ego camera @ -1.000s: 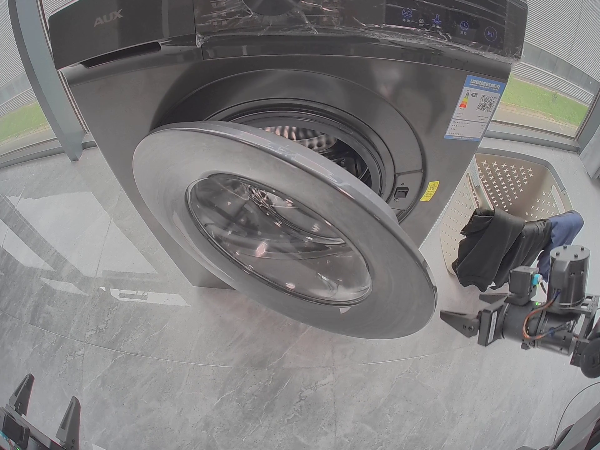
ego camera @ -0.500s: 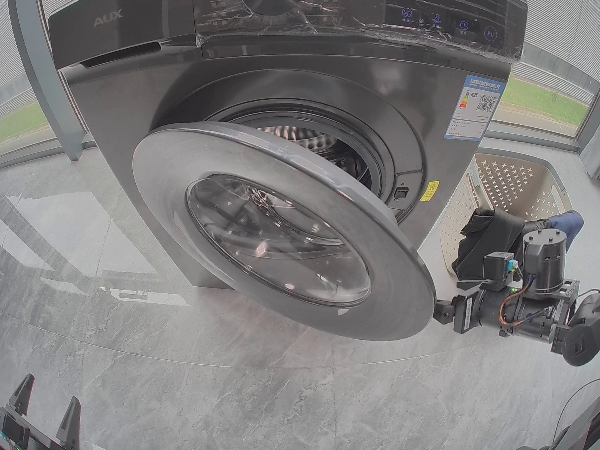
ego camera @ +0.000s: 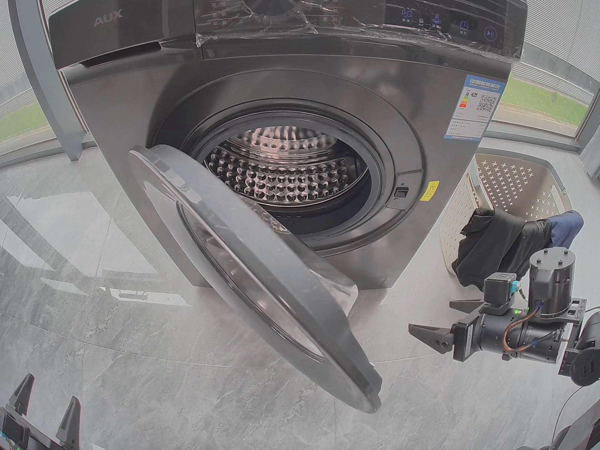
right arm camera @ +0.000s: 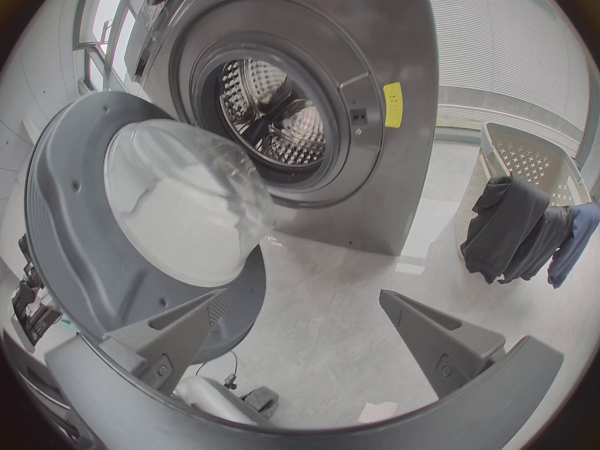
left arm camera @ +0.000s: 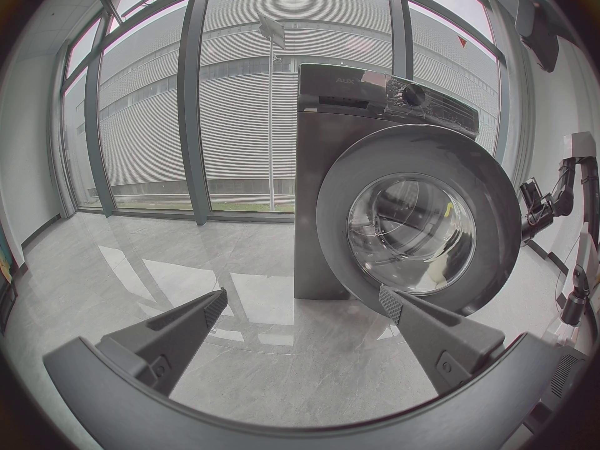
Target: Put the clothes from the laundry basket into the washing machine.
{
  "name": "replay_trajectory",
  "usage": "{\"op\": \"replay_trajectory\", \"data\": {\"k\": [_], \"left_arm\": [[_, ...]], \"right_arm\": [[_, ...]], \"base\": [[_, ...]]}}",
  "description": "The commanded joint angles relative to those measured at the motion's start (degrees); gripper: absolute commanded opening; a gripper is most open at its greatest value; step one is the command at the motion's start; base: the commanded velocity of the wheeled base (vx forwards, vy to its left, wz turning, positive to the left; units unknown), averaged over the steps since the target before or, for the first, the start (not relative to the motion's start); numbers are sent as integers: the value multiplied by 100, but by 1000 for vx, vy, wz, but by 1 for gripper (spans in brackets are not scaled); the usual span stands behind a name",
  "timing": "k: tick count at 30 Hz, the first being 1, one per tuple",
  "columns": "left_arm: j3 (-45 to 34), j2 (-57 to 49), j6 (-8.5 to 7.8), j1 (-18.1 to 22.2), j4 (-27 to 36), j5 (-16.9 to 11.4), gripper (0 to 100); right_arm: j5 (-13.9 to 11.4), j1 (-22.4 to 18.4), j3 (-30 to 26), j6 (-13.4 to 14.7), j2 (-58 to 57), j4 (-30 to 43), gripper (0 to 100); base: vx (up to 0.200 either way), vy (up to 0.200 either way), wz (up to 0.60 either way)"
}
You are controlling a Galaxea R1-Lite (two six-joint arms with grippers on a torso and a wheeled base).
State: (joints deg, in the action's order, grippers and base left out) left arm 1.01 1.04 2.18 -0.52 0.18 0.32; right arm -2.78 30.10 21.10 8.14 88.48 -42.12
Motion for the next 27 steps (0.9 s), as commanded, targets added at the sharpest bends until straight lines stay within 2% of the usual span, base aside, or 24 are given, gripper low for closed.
{"op": "replay_trajectory", "data": {"k": [1, 3, 7, 10, 11, 12, 17, 22, 27], "left_arm": [[-75, -7, 2, 0, -1, 3, 100], [-75, -7, 2, 0, -1, 3, 100], [-84, -7, 2, 0, 8, 3, 100], [-84, -7, -7, 0, -1, 3, 100], [-75, -7, -7, 0, -1, 3, 100], [-84, -7, 2, 0, -1, 3, 100], [-75, -7, 2, 0, -1, 3, 100], [-84, -7, -7, 0, -1, 3, 100], [-84, -7, -7, 0, -1, 3, 100]], "right_arm": [[32, -22, 342, 29, 337, -7, 100], [67, 22, 412, 29, 407, 2, 100], [120, 374, 711, 117, 723, -7, 100], [278, 471, 1001, 205, 961, 2, 100], [278, 471, 1001, 205, 961, 2, 100], [383, 400, 1335, 214, 1242, 37, 100], [568, 84, 2029, 214, 1848, 72, 100], [559, 172, 2109, 214, 1971, 63, 100], [559, 532, 2082, 232, 1963, 63, 100]], "base": [[0, 0, 0], [0, 0, 0], [0, 0, 0], [0, 0, 0], [0, 0, 0], [0, 0, 0], [0, 0, 0], [0, 0, 0], [0, 0, 0]]}}
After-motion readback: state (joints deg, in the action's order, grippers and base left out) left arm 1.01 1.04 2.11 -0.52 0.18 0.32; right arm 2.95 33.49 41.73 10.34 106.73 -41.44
